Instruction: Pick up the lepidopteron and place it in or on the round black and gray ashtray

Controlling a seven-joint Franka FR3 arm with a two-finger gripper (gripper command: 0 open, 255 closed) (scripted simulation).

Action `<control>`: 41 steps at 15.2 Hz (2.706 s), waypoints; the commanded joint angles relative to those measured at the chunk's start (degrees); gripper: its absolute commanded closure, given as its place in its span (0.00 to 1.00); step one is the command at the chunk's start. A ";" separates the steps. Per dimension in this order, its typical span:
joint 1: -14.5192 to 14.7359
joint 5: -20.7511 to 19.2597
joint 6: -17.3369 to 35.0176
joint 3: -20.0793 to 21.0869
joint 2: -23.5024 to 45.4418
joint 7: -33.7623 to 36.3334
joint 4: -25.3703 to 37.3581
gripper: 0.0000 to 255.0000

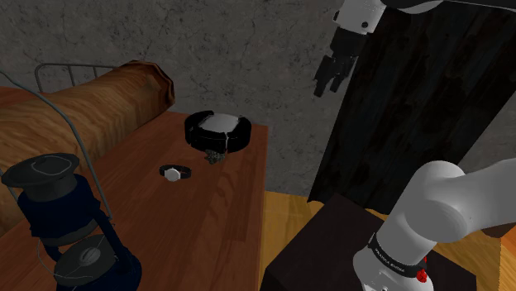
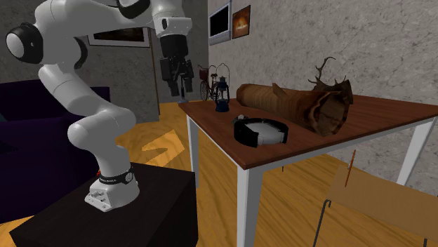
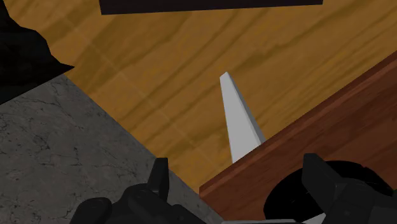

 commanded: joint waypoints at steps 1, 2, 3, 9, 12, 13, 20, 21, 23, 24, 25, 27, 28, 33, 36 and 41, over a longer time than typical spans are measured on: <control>0.00 0.00 0.00 0.00 0.00 0.00 0.00 0.00; 0.01 0.54 0.37 1.65 0.53 2.37 -0.22 0.00; 0.00 1.07 0.75 3.31 1.18 4.74 -0.34 0.00; -0.39 3.70 3.09 13.10 7.42 18.93 1.09 0.00; -0.92 4.31 4.20 17.87 11.98 26.12 3.16 0.00; -1.17 4.36 4.53 19.45 13.70 28.54 4.05 0.00; -3.12 1.63 5.99 29.99 28.61 46.43 12.92 0.00; -3.31 0.70 6.00 31.35 31.18 49.16 14.58 0.00; -3.43 -1.60 5.78 33.85 36.68 54.74 18.19 0.00; -3.32 -2.96 5.53 34.93 39.59 57.58 20.15 0.00; -3.08 -4.43 5.17 35.91 42.61 60.42 22.23 0.00; -1.98 -7.62 4.14 37.25 48.86 65.99 26.73 0.00; -1.67 -7.89 4.03 37.15 49.41 66.45 27.15 0.00; -1.90 -7.94 7.90 36.79 49.21 66.49 23.15 0.00; -2.04 -8.07 9.87 36.67 49.24 66.57 21.22 0.00; -2.03 -8.08 9.86 36.67 49.26 66.58 21.23 0.00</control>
